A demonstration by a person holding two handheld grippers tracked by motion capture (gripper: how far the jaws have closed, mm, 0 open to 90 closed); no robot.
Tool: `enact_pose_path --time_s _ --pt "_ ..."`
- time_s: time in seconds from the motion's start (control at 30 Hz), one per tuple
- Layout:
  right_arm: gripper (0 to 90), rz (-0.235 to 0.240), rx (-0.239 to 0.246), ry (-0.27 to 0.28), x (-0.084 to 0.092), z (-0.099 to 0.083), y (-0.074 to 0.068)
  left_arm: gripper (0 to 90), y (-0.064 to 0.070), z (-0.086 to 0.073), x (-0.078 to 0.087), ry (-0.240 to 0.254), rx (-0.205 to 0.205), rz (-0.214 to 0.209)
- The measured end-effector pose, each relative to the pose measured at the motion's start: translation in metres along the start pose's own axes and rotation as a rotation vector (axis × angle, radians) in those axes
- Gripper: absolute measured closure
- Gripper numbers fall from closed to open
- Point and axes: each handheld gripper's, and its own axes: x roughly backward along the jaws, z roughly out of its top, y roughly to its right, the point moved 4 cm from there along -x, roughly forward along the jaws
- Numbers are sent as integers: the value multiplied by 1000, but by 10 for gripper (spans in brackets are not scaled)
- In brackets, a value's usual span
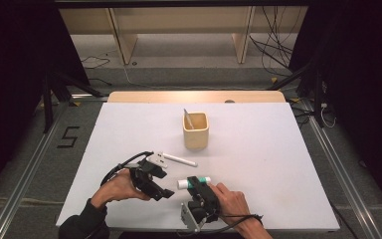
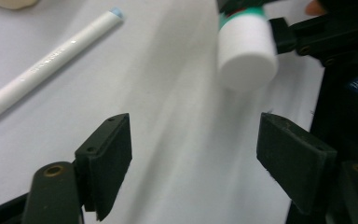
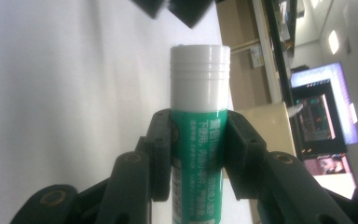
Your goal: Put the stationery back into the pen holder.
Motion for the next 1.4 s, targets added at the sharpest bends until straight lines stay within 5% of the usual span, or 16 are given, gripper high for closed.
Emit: enact_pose_path --time_s 0.4,0.53,0.7,1.07,1.4 --pt "659 29 -289 21 2 -24 36 220 -9 -7 4 271 66 155" --pt "659 37 -375 29 1 -35 49 221 -10 -10 4 323 93 190" --pt "659 70 -558 56 -3 -46 67 219 -13 -18 3 396 158 203" --pt "659 206 -939 144 -20 -63 108 206 -13 -34 6 468 213 273" --pt "659 252 -1114 193 -41 -62 140 190 -11 -45 9 518 228 283"
